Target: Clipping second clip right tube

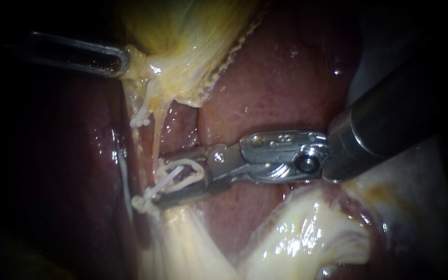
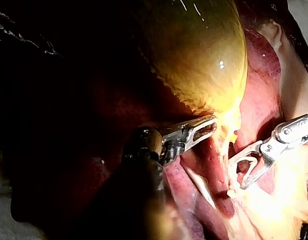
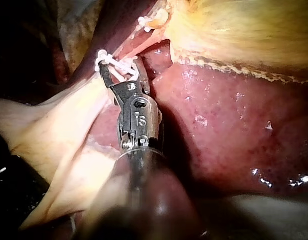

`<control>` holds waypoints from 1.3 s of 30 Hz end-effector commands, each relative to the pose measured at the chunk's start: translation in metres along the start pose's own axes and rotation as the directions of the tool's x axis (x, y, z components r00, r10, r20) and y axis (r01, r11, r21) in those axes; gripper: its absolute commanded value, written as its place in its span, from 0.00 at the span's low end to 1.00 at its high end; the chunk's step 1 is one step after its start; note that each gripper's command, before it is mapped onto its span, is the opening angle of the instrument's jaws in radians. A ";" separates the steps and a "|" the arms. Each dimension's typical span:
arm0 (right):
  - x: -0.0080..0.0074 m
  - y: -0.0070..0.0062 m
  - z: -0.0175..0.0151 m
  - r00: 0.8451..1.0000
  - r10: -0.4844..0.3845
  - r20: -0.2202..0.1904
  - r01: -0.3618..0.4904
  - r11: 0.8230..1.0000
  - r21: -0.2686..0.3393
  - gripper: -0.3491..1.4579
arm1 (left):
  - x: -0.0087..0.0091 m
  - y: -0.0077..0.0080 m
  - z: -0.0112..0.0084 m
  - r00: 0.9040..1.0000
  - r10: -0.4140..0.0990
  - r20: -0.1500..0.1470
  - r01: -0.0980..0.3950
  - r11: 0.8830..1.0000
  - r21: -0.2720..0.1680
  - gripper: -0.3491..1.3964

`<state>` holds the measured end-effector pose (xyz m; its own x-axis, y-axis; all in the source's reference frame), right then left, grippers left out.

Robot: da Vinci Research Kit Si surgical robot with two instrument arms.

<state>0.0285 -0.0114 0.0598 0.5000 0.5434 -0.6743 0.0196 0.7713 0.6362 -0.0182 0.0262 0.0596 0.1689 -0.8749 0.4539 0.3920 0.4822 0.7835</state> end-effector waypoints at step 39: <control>-0.0002 0.0021 -0.0040 0.966 0.238 -0.105 -0.226 0.967 0.115 0.46 | 0.0001 0.0000 0.0000 1.000 0.000 0.001 0.000 1.000 -0.001 0.00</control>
<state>0.0254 -0.0087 0.0600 0.3827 0.7623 -0.5220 0.0186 0.5586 0.8293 -0.0182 0.0261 0.0596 0.1681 -0.8748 0.4544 0.3920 0.4823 0.7834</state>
